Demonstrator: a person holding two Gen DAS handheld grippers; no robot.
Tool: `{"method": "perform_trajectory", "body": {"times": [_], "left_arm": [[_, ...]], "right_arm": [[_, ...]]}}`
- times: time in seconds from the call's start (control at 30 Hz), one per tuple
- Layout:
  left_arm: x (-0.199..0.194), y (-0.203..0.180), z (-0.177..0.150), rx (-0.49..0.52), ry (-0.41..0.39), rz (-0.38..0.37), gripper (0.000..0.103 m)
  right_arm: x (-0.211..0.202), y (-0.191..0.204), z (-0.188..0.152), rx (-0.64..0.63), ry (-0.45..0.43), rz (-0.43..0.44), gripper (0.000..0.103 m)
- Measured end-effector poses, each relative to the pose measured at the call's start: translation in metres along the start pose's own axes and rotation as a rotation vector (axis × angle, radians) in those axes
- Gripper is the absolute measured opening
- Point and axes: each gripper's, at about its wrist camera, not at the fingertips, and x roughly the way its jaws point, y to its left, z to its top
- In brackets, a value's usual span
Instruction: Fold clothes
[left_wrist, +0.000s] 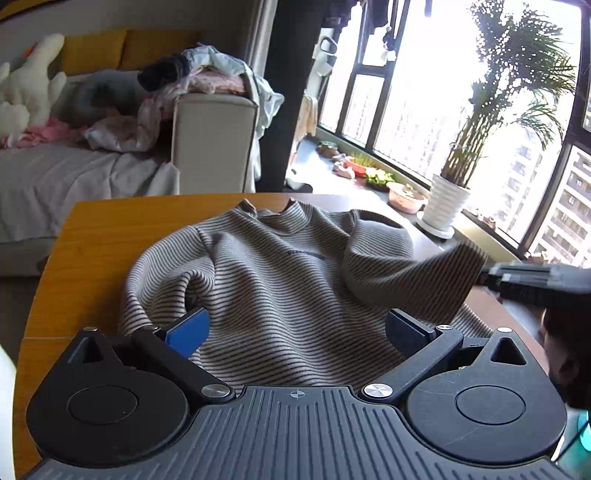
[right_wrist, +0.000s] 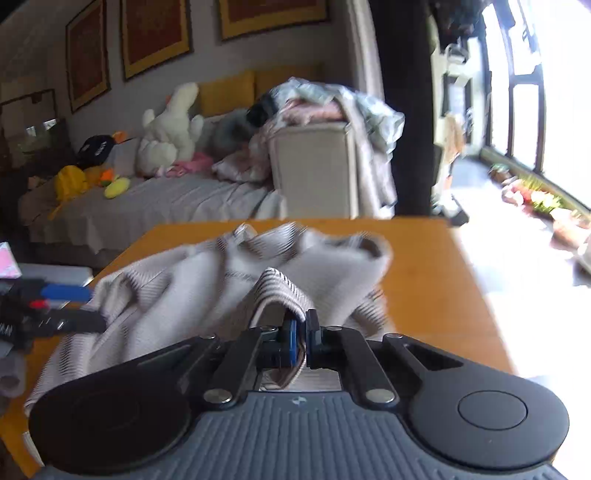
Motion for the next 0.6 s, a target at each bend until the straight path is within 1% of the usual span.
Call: {"method": "perform_trajectory", "body": {"times": [0.07,0.1,0.17,0.2,0.27,0.3,0.4,0.47,0.6], "left_arm": [[0.004,-0.001,-0.005,-0.007,0.004,-0.026,0.103],[0.006,-0.002,-0.006,-0.014,0.006,-0.043,0.103],[0.011,-0.005,-0.007,-0.020,0.011,-0.072,0.103],[0.013,-0.006,-0.008,-0.018,0.013,-0.080,0.103],[0.015,-0.008,-0.009,-0.015,0.016,-0.091,0.103],[0.016,-0.009,-0.009,-0.013,0.017,-0.095,0.103],[0.014,-0.007,-0.010,-0.011,0.016,-0.100,0.103],[0.012,-0.006,-0.011,-0.010,0.015,-0.101,0.103],[0.009,-0.005,-0.011,-0.007,0.013,-0.105,0.103]], "right_arm": [[-0.015,-0.046,0.037,0.025,-0.071,-0.133,0.004],[-0.019,-0.065,0.054,0.028,-0.092,-0.178,0.004],[-0.025,-0.095,0.080,0.040,-0.123,-0.228,0.004],[-0.026,-0.107,0.089,0.054,-0.122,-0.229,0.004],[-0.022,-0.115,0.104,0.072,-0.121,-0.234,0.003],[-0.021,-0.113,0.110,0.068,-0.122,-0.220,0.003],[-0.016,-0.092,0.122,0.046,-0.138,-0.165,0.003],[-0.009,-0.069,0.131,0.021,-0.159,-0.117,0.003],[0.019,-0.016,0.149,-0.035,-0.176,-0.015,0.003]]}}
